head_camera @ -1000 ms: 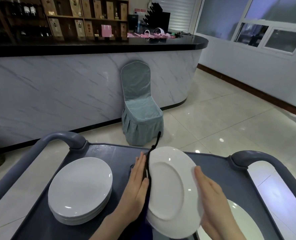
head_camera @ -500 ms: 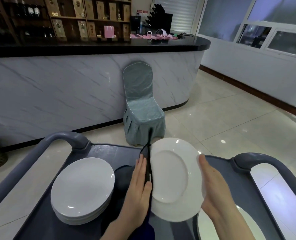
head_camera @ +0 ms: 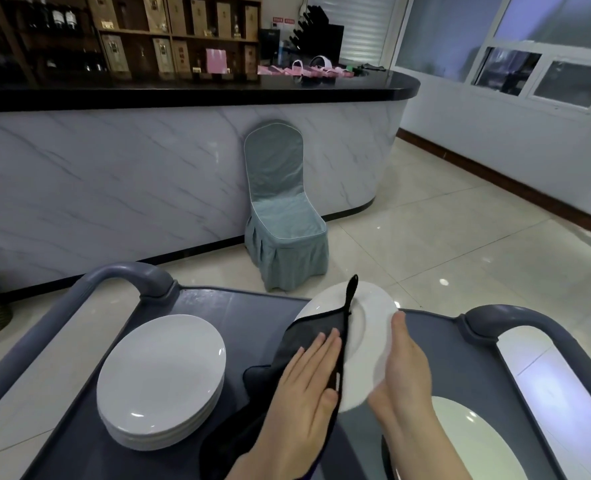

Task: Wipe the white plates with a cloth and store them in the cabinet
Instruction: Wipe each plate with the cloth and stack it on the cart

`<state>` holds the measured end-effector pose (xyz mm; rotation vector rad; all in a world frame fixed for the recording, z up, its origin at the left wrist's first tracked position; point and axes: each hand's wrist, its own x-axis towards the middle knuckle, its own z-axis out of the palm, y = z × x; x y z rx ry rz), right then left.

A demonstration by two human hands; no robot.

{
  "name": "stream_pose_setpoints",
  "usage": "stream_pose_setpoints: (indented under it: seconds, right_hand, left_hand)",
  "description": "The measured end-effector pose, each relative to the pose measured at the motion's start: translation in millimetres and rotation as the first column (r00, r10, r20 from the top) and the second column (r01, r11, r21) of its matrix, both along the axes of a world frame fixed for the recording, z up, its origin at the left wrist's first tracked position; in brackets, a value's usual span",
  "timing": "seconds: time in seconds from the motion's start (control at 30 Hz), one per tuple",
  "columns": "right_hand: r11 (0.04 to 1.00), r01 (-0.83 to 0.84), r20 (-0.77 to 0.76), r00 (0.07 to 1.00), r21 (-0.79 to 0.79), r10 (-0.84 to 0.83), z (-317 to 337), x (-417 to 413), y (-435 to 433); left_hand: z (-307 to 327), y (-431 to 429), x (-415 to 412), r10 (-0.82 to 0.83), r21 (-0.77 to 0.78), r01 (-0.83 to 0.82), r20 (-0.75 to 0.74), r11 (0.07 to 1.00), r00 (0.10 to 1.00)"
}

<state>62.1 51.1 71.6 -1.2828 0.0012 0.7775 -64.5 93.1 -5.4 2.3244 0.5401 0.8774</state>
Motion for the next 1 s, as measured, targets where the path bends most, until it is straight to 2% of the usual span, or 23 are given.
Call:
stream_pose_setpoints:
  seconds: [0.13, 0.23, 0.37, 0.43, 0.53, 0.6, 0.67, 0.87, 1.0]
  right_hand:
    - [1.0, 0.008, -0.009, 1.0, 0.0, -0.008, 3.0, 5.9, -4.1]
    - [0.999, -0.032, -0.01, 0.999, 0.002, 0.032, 0.6, -0.1, -4.9]
    - [0.992, -0.124, 0.074, 0.99, -0.002, 0.124, -4.1, -18.5, -7.4]
    - [0.989, -0.15, 0.104, 0.983, 0.014, 0.148, -6.7, -25.7, -8.8]
    - [0.985, -0.174, 0.179, 0.968, -0.015, 0.174, -9.4, -29.2, -12.1]
    - [0.981, -0.189, 0.22, 0.956, -0.051, 0.196, -10.0, -27.6, -15.7]
    - [0.983, -0.173, 0.223, 0.958, -0.055, 0.181, -8.1, -21.9, -19.6]
    - [0.998, -0.068, 0.139, 0.988, 0.007, 0.066, -0.2, -0.7, -22.4]
    - [0.999, -0.04, 0.084, 0.996, -0.018, 0.042, -5.7, -0.3, -22.3]
  left_hand:
    - [-5.7, -9.3, -2.3, 0.036, 0.011, -0.036, 0.007, 0.999, 0.999]
    - [6.1, -12.2, 12.3, 0.017, 0.129, -0.006, -0.085, 0.992, 0.996]
    - [28.6, -5.8, 37.0, 0.03, 0.111, -0.012, -0.164, 0.994, 0.986]
    - [34.7, 4.5, 45.1, 0.023, 0.058, -0.013, -0.179, 0.998, 0.984]
    - [36.1, 22.7, 49.9, -0.012, -0.151, -0.003, -0.096, 0.988, 0.995]
    - [30.8, 33.9, 49.6, 0.017, -0.295, -0.026, -0.033, 0.955, 0.999]
    - [23.1, 42.6, 46.9, 0.057, -0.351, -0.068, -0.043, 0.934, 0.997]
    - [-1.5, 25.2, 26.0, 0.016, -0.201, -0.068, -0.248, 0.977, 0.969]
    - [4.0, -0.2, 30.2, -0.096, -0.135, 0.063, -0.25, 0.989, 0.964]
